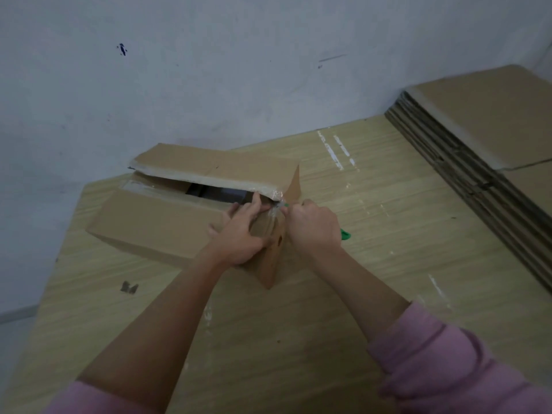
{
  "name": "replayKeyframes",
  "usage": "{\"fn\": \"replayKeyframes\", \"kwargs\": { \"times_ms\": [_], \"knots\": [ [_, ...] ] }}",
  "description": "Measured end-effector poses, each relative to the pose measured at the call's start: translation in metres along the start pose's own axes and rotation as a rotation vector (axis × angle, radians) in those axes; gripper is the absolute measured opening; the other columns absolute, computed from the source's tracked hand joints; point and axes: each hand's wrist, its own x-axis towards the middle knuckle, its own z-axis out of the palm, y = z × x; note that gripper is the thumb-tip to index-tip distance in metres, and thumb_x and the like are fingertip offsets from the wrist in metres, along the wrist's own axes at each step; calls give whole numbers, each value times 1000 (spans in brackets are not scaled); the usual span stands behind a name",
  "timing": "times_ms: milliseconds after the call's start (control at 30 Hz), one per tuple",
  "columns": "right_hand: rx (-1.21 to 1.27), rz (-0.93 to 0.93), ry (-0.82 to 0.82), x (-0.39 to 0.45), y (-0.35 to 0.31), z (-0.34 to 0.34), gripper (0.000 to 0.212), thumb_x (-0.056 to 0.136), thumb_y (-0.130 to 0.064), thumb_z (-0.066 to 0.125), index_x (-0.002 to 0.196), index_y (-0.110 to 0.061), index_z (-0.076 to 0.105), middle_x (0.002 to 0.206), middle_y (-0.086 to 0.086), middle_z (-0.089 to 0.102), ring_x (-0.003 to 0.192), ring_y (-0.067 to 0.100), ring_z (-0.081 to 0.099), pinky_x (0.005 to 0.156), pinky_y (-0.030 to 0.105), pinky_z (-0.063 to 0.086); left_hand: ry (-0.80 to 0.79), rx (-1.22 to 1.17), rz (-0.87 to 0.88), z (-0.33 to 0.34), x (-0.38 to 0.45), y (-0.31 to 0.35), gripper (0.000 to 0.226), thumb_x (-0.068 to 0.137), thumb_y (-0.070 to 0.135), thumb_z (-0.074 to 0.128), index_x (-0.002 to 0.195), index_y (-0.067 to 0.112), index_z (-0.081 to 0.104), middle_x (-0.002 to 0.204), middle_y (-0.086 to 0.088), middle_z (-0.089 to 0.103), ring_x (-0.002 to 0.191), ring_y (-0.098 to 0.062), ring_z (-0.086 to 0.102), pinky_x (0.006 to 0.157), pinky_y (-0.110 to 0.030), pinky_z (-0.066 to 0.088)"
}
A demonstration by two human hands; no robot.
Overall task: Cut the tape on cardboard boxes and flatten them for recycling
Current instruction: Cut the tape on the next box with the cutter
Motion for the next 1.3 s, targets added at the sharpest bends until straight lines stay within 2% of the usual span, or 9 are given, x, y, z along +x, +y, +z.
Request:
{"fn": "replayKeyframes", "kwargs": {
  "times_ms": [267,633,767,800,867,933,1033,1133,1300],
  "knots": [
    [-35,-29,0,-6,18,2,45,103,-38,25,110,-10,60,106,12,62,96,32,61,66,31,30,0,27,-2,-1,1,0,70,84,36,66,142,41,29,154,15,18,144,-11,0,111,-60,-2],
    [-54,-64,39,10,6,4,32,103,-23,33,112,-9,61,107,13,62,97,33,62,67,32,34,-18,27,-3,-3,0,1,74,86,35,64,146,38,21,151,19,23,143,-11,1,110,-60,-3],
    [-102,-60,133,-3,10,1,16,81,-17,72,73,-4,67,64,13,61,49,31,62,47,25,26,-6,27,-13,-2,0,1,77,86,35,63,147,37,16,148,21,25,143,-10,2,111,-59,-3],
    [-108,-66,144,-4,12,2,16,82,-17,71,75,-3,67,65,13,62,49,32,62,46,25,26,-7,27,-15,-2,0,2,78,86,35,63,147,37,15,148,21,25,143,-10,1,110,-59,-3],
    [-102,-101,99,-2,13,4,20,97,-18,49,100,-3,63,90,14,64,76,34,66,56,31,32,-10,20,-19,-3,-2,3,81,86,35,64,148,36,12,148,22,25,143,-10,2,111,-58,-3],
    [-95,-136,107,6,12,7,27,102,-19,35,112,-7,57,105,12,61,92,32,64,64,32,33,-25,13,-17,-4,-4,5,84,86,35,64,149,35,8,149,22,25,143,-11,1,111,-58,-3],
    [-83,-132,98,13,5,3,30,103,-21,33,113,-9,58,109,13,61,98,32,62,70,34,41,-39,21,-19,-6,-6,6,88,87,36,63,149,35,0,152,18,22,144,-14,0,110,-58,-5],
    [11,-17,56,29,13,-3,31,102,-21,34,112,-6,59,111,17,62,103,35,60,77,35,43,-87,-18,-20,-6,-7,5,95,87,32,64,147,38,-10,154,11,19,144,-17,0,110,-56,-8],
    [23,-81,49,26,35,-3,44,101,-39,33,106,-10,65,102,15,66,94,34,61,68,31,36,-81,92,20,-6,0,5,87,85,32,65,150,33,7,147,18,25,142,-15,3,111,-59,-4]
  ]
}}
